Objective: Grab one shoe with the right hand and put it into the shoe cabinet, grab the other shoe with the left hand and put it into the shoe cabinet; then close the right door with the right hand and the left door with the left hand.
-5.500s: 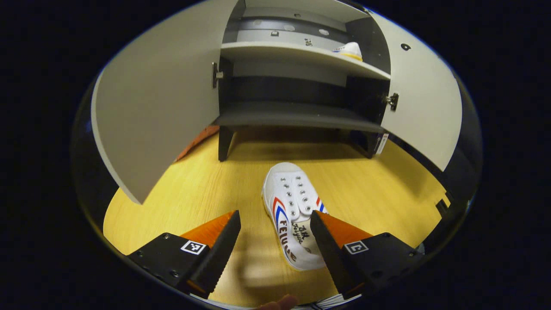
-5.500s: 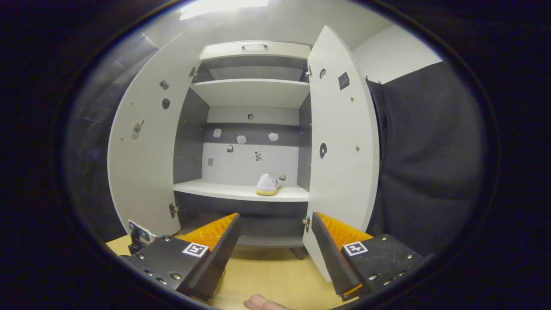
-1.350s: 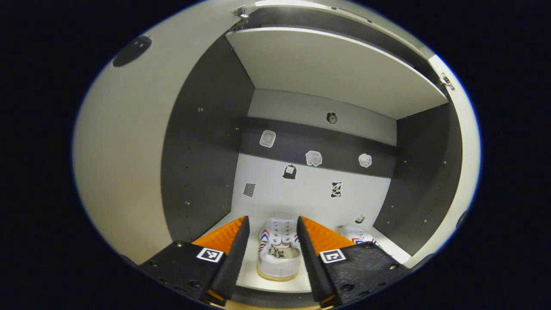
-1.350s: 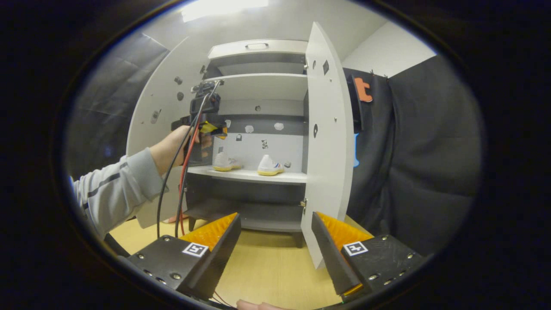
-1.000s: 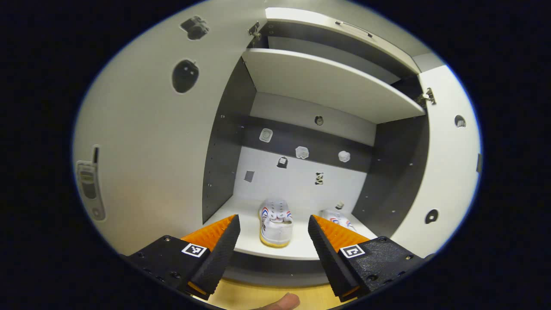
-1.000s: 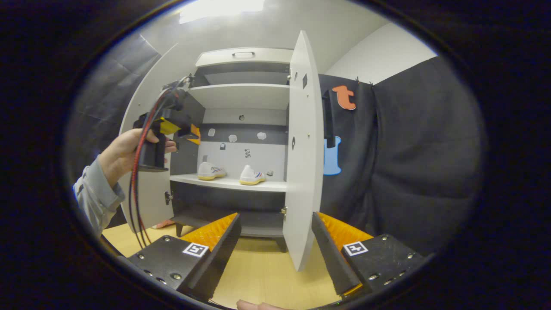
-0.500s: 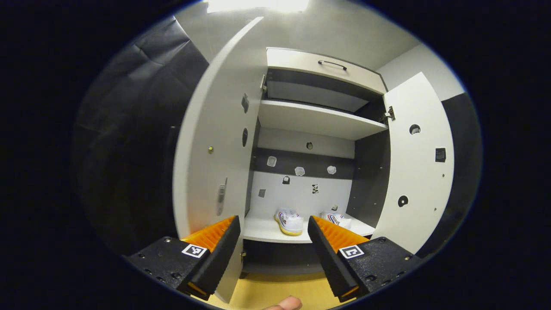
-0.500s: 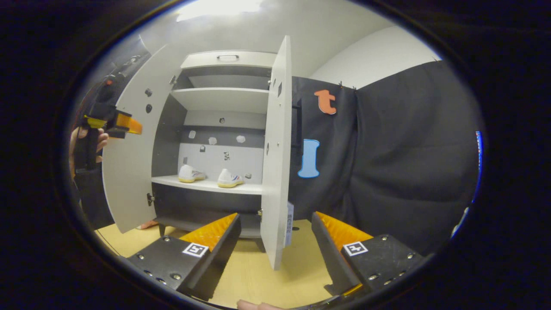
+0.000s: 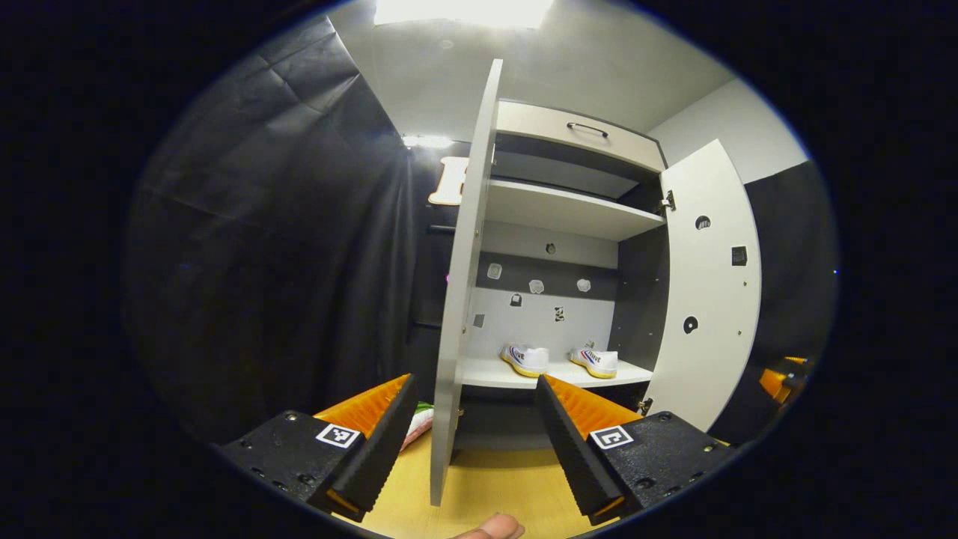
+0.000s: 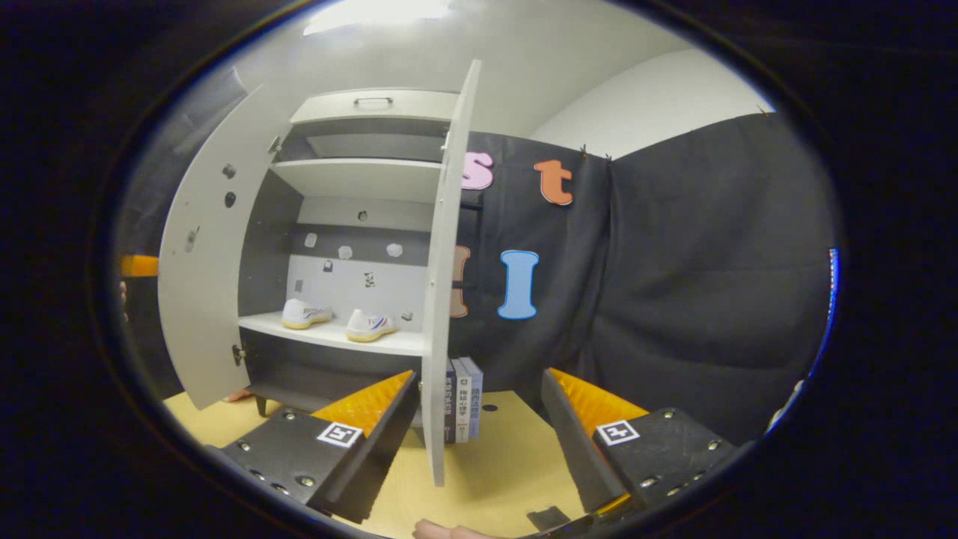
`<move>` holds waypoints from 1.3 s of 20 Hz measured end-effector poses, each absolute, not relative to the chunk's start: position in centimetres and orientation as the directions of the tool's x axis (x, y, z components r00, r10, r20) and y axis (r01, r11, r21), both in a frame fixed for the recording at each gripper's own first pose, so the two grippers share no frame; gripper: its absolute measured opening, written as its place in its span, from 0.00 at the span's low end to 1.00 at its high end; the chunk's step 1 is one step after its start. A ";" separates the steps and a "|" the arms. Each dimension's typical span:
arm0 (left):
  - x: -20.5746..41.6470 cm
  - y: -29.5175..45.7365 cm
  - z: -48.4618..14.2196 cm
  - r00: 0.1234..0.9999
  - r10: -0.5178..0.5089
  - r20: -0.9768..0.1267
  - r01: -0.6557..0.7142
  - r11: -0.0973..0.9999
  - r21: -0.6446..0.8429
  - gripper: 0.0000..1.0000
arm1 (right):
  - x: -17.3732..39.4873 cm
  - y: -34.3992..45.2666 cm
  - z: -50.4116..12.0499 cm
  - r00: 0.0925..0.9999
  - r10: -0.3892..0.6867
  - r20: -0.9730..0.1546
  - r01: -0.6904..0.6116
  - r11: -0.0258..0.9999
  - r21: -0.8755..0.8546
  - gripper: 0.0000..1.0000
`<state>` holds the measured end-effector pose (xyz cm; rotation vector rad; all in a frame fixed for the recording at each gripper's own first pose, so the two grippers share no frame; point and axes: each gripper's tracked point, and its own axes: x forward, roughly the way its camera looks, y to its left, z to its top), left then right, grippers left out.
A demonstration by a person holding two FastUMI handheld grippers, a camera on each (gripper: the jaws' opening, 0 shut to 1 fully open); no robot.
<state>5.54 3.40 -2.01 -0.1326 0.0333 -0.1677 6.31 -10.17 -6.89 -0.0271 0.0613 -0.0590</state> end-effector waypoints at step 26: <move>1.2 9.3 -6.9 0.977 -0.198 -0.079 0.182 0.968 -0.172 0.96 | 19.4 -13.6 1.9 0.997 0.046 -0.063 -0.052 0.995 -0.085 0.92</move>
